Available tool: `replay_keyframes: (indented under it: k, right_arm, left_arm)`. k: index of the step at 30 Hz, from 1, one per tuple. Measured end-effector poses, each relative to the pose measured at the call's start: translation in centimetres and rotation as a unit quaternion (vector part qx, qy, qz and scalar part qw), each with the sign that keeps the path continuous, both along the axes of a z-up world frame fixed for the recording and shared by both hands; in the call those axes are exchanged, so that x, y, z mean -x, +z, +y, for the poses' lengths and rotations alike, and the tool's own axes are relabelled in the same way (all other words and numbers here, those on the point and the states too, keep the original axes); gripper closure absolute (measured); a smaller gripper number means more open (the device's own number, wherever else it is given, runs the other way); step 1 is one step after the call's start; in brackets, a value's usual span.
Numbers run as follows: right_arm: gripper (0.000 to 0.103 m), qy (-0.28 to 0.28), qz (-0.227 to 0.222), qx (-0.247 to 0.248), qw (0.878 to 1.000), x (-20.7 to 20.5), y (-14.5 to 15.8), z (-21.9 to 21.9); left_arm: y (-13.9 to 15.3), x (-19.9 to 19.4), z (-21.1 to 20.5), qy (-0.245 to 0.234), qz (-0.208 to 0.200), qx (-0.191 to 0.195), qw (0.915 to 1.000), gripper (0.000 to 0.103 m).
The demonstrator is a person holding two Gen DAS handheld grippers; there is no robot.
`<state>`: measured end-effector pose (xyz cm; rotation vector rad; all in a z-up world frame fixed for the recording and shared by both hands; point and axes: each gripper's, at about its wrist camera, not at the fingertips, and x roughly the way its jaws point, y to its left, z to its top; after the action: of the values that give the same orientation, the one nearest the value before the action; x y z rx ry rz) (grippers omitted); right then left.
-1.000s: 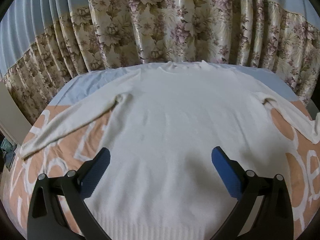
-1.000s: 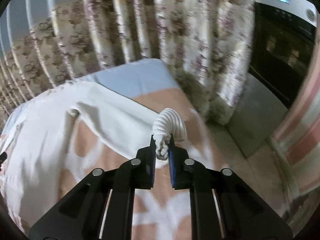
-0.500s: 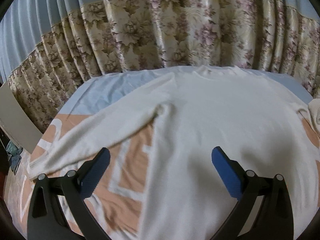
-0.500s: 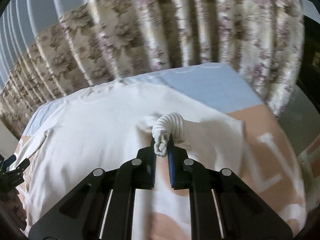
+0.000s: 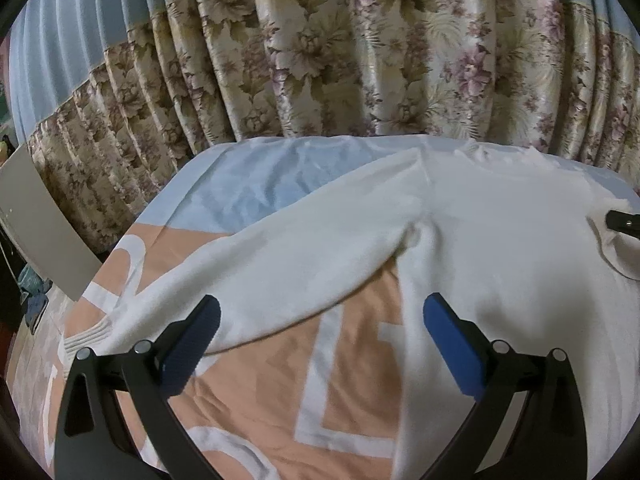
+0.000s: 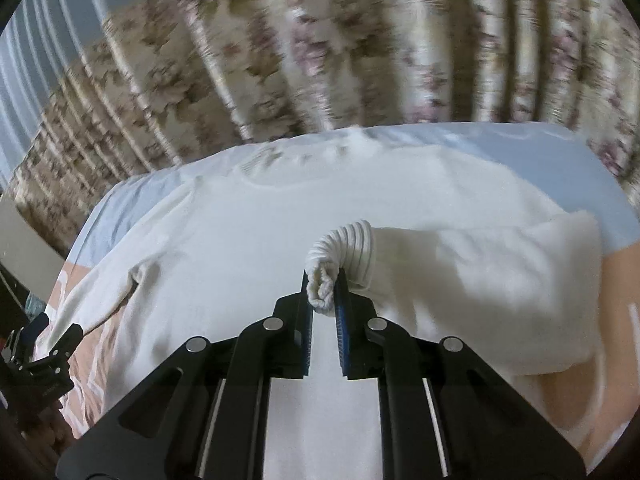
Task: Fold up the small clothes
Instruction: 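Carry the held cuff with the right gripper across the sweater body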
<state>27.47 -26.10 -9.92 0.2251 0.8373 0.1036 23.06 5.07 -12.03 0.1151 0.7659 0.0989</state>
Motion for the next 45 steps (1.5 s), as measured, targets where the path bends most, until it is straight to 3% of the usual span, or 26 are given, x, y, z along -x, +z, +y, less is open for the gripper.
replay_keyframes:
  k: [17, 29, 39, 43, 45]
  right_arm:
    - [0.092, 0.082, -0.005, 0.029, 0.996, -6.4, -0.9, 12.2]
    - [0.092, 0.086, -0.009, 0.047, 0.995, -7.4, -0.9, 17.4]
    - [0.092, 0.107, 0.003, 0.055, 0.993, -8.9, -1.7, 21.7]
    - [0.082, 0.118, 0.008, 0.064, 0.991, -8.6, -2.3, 22.5]
    - [0.070, 0.125, 0.005, 0.063, 0.990, -8.1, -2.2, 22.7]
  left_arm:
    - [-1.1, -2.9, 5.2, 0.035, -0.008, -0.006, 0.9994, 0.002]
    - [-0.7, -9.1, 10.0, 0.048, -0.001, -0.001, 0.9988, 0.002]
    - [-1.2, -10.9, 12.1, 0.066, 0.004, 0.001, 0.9978, 0.002]
    - [-2.0, -10.8, 12.2, 0.064, 0.014, 0.003, 0.9978, 0.002]
    - [-2.2, -10.6, 12.3, 0.066, 0.017, 0.007, 0.9976, 0.002]
